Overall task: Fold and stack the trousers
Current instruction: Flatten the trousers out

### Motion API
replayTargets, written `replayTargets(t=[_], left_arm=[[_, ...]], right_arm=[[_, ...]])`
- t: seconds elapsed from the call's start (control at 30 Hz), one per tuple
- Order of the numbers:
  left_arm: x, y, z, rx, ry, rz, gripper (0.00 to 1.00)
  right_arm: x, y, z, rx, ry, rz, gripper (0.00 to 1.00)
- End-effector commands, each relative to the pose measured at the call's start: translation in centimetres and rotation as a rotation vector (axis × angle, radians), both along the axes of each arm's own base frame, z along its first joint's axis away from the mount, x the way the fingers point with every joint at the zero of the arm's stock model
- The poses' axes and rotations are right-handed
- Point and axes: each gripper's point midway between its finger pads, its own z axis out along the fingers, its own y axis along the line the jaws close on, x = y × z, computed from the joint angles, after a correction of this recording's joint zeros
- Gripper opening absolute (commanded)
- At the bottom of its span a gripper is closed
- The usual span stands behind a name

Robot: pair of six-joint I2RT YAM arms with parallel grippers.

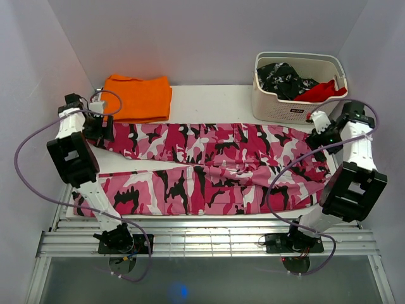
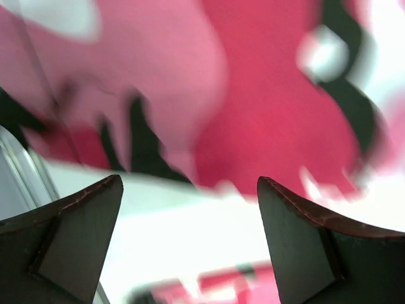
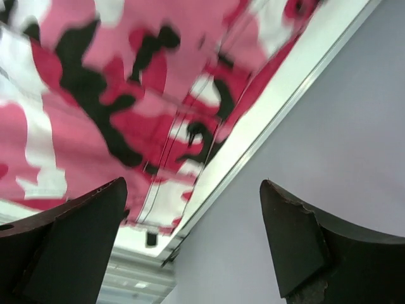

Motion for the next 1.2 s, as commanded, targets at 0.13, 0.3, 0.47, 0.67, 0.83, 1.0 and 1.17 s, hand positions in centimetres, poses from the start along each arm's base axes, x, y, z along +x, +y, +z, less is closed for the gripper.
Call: replayTargets(t=[0.13, 0.3, 0.47, 0.67, 0.83, 1.0, 1.17], left_arm=[[-11.8, -7.8, 7.2, -0.111, -0.055, -0.295, 0.98], [-19.0, -9.7, 2.2, -0.138, 0.065, -0.331, 0.98], [-22.2, -9.4, -2.1, -0.089, 0.144, -0.307, 0.97], [-24.1, -6.3, -6.5, 0.005, 0.249, -0.220, 0.93], [-23.4, -2.3, -7.5, 0.022, 0.276, -0.163, 0.89], [-22.0, -0.5, -6.6, 0.026, 0.251, -0.197, 0.87], [-21.3, -3.8, -3.5, -0.108, 0.150, -0.343, 0.91]], right_arm=[[-11.6, -2.8, -3.2, 0.141, 0.267, -0.130, 0.97], [-14.6, -4.8, -6.1, 0.200, 0.303, -0.243, 0.98], [-14.3, -4.3, -9.8, 0.258, 0.306, -0.271, 0.94], [-14.7, -4.6, -10.8, 0.287, 0.322, -0.322, 0.30], [-15.4, -9.1, -9.4, 0.192, 0.299, -0.406, 0.08], [-17.1, -9.5, -8.5, 0.195, 0.318, -0.370, 0.08], [-19.0, -6.3, -7.7, 0.292, 0.408, -0.264, 0.69]])
